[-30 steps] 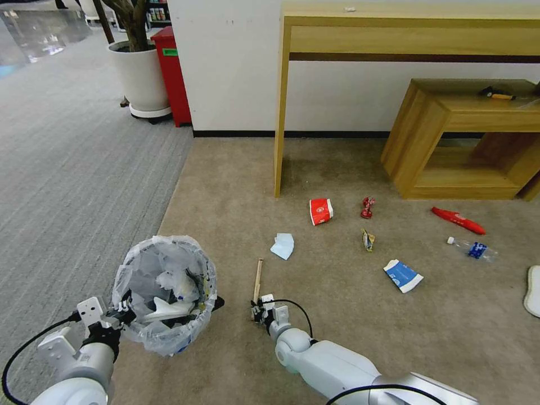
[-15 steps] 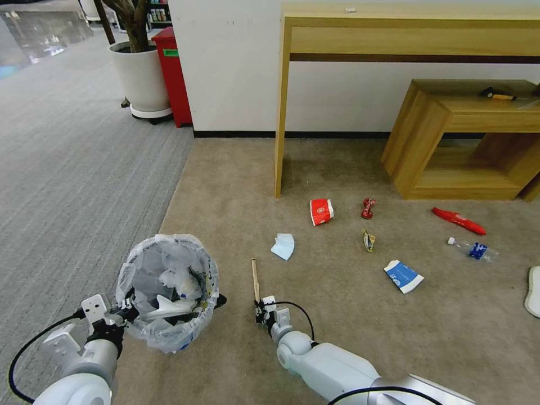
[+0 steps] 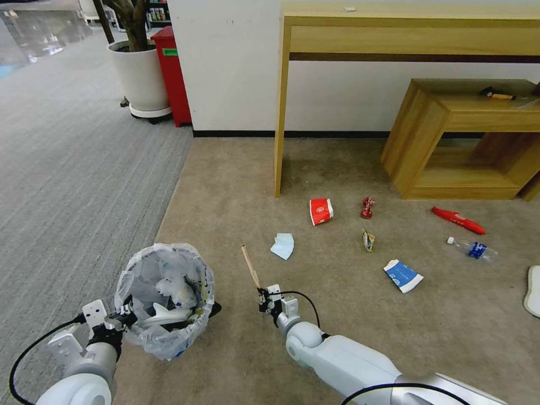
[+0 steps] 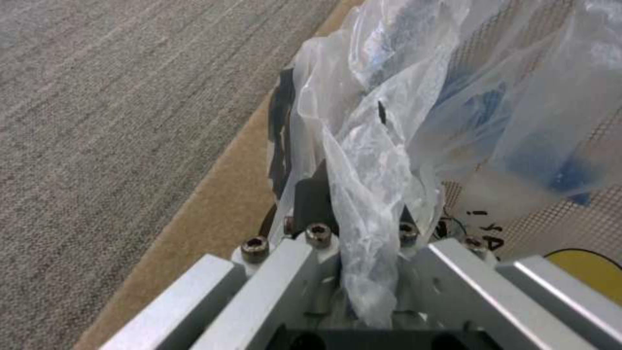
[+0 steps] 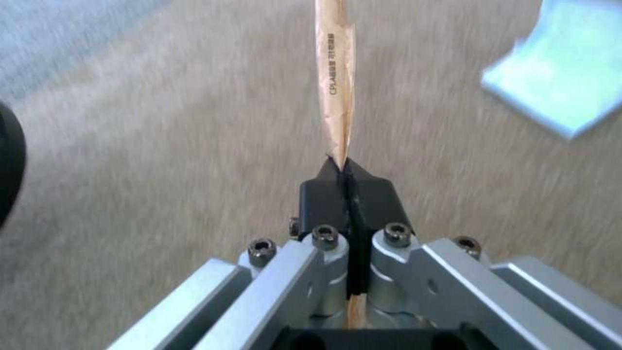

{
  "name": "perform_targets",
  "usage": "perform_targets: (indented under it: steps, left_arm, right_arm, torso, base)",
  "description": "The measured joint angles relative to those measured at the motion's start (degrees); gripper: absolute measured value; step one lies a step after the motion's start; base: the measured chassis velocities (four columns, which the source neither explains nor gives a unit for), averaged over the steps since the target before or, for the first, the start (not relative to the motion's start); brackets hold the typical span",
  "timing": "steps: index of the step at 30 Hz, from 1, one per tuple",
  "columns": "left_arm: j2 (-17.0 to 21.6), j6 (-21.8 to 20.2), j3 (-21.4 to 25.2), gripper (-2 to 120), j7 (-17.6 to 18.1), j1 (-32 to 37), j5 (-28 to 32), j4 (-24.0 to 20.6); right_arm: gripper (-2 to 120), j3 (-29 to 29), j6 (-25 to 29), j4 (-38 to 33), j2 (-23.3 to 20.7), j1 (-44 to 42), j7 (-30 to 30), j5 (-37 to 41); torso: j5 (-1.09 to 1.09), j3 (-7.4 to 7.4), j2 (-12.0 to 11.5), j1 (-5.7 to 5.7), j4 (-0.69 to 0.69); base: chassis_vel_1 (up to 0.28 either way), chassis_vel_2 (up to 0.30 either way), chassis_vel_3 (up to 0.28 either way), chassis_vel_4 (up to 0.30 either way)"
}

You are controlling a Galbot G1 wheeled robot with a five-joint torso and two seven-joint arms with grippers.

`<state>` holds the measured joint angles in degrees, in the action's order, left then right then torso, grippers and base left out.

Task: Pick up the trash bin and place the garbage on the floor into it.

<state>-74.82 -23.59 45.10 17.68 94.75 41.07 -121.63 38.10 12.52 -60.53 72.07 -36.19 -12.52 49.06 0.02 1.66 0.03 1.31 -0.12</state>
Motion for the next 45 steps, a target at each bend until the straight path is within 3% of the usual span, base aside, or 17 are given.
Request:
perform_targets:
  steps: [8,11,17,27,36,45]
  left_arm:
    - [0.1,-0.2,-0.3,0,0.1,-0.1,-0.2,0.7]
    - [0.3,-0.4,-0.7,0,0.1,0.1,-0.7,0.7]
    - [1.0,-0.7,-1.6,0,0.3,0.0,-0.9,0.5]
    - [2.3,-1.1,-2.2,0,0.5,0.7,-1.1,-0.2]
    - [2.8,-1.3,-2.1,0,0.7,1.1,-1.0,-0.9]
    - [2.8,-1.5,-2.1,0,0.8,1.1,-0.9,-1.3]
  right_arm:
    - [0,-0.5,1.6,-6.8,-5.2,2.3,0.5,-1.6]
    - [0,-0.5,2.1,-12.4,-9.9,4.2,1.0,-2.2]
    - [0,1.2,2.2,-22.0,-15.2,9.1,1.5,-1.4]
    - [0,8.0,2.4,-27.7,-15.5,20.1,1.8,1.7]
    - [0,15.3,2.5,-33.9,-12.2,28.5,2.5,5.3]
    - [0,21.1,4.1,-35.2,-8.4,31.0,3.8,6.7]
  torso:
    - [0.01,-0.01,0.0,0.00,0.01]
    - [0.00,0.00,0.0,0.00,-0.01]
    - [0.01,-0.01,0.0,0.00,0.00]
    - [0.00,-0.01,0.0,0.00,0.01]
    - [-0.01,-0.01,0.0,0.00,0.01]
    - [-0.01,-0.01,0.0,0.00,0.01]
  base:
    - [0.000,0.000,0.000,0.000]
    - [0.000,0.000,0.000,0.000]
    - [0.000,0.000,0.000,0.000]
    - [0.000,0.000,0.000,0.000]
    - [0.000,0.000,0.000,0.000]
    - [0.000,0.000,0.000,0.000]
